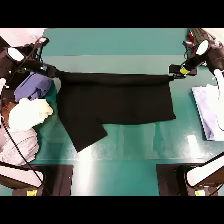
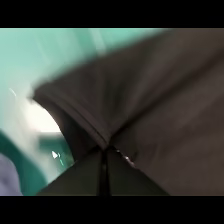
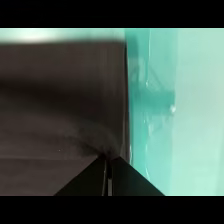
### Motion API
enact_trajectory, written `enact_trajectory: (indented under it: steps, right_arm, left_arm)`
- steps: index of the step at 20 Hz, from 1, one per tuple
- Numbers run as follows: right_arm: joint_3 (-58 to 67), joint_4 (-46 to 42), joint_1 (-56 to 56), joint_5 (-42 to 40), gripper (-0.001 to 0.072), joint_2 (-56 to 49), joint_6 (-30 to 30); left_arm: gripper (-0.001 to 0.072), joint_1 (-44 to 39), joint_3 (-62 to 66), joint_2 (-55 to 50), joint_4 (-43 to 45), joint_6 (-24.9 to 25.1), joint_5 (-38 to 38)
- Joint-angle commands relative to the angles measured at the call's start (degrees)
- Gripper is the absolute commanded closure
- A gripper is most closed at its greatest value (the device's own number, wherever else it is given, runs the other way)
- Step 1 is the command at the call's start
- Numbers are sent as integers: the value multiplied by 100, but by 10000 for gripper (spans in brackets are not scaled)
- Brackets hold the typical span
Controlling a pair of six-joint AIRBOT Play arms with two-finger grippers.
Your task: Fold the shirts.
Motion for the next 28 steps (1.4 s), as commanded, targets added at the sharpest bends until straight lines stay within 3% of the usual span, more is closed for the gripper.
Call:
enact_trajectory:
  steps: [1, 2, 3, 4, 5, 9, 14, 19, 22, 28]
  right_arm:
    - [-245, 72, 81, 243, 688, -4, -4]
    - [-271, 188, 92, 291, 657, -4, -35]
    - [-269, 321, 92, 343, 513, -7, -127]
    - [-267, 481, 92, 393, 380, 0, -168]
    - [-267, 592, 92, 431, 364, 9, -177]
    - [-267, 623, 57, 994, 365, 238, -369]
    - [-269, 638, 50, 1320, 367, 1036, -490]
    - [-269, 636, 50, 1327, 367, 1690, -564]
    - [-269, 636, 50, 1298, 367, 1867, -570]
    - [-269, 638, 52, 1462, 367, 1923, -573]
  left_arm:
    - [683, 33, -225, -13, 103, -33, -525]
    - [682, 33, -251, -11, 129, -195, -527]
    - [649, 33, -249, -11, 155, -382, -527]
    - [432, 33, -247, -11, 153, -588, -549]
    - [236, 33, -247, -4, 173, -859, -586]
    - [221, 33, -129, 81, 688, -1770, -1401]
    - [221, 33, -745, 911, 446, -1974, -1943]
    - [221, 33, -3397, 2675, 149, -2118, -1523]
    - [220, 33, -4889, 3515, -710, -2214, -1123]
    - [220, 31, -5989, 3827, -1154, -2262, -599]
